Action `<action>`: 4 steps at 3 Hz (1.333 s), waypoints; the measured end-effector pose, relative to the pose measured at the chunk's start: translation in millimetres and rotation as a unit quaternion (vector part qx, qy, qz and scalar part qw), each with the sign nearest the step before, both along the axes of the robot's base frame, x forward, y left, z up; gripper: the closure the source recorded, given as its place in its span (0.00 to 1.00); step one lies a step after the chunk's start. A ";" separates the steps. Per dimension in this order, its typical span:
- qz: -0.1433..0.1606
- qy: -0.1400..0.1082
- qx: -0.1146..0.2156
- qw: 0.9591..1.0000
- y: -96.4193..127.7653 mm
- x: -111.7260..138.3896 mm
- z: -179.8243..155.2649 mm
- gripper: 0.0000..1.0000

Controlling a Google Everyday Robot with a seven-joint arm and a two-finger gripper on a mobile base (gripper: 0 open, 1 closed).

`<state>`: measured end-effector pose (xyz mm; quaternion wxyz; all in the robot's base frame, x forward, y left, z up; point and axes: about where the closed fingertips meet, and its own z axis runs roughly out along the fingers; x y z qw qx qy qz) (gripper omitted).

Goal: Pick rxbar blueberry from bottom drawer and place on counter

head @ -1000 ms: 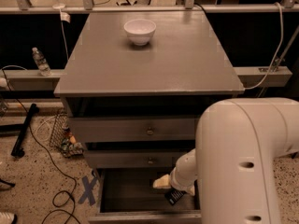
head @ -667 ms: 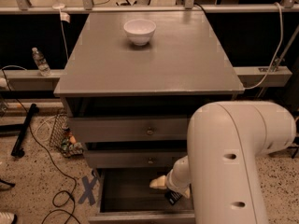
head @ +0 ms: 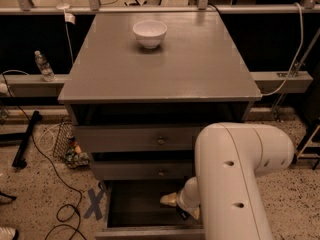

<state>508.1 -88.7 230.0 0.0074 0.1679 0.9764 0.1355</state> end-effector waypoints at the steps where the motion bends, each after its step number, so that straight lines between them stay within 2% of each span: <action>1: 0.000 0.000 0.000 1.000 0.0 0.0 0.0 0.00; 3: -0.016 0.010 0.008 1.000 -0.4 4.4 -27.4 0.00; 4: -0.030 0.012 0.005 0.999 -4.5 16.8 -50.4 0.00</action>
Offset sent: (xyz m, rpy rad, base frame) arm 0.0068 0.0006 -0.0203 0.0159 -0.0006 -0.0373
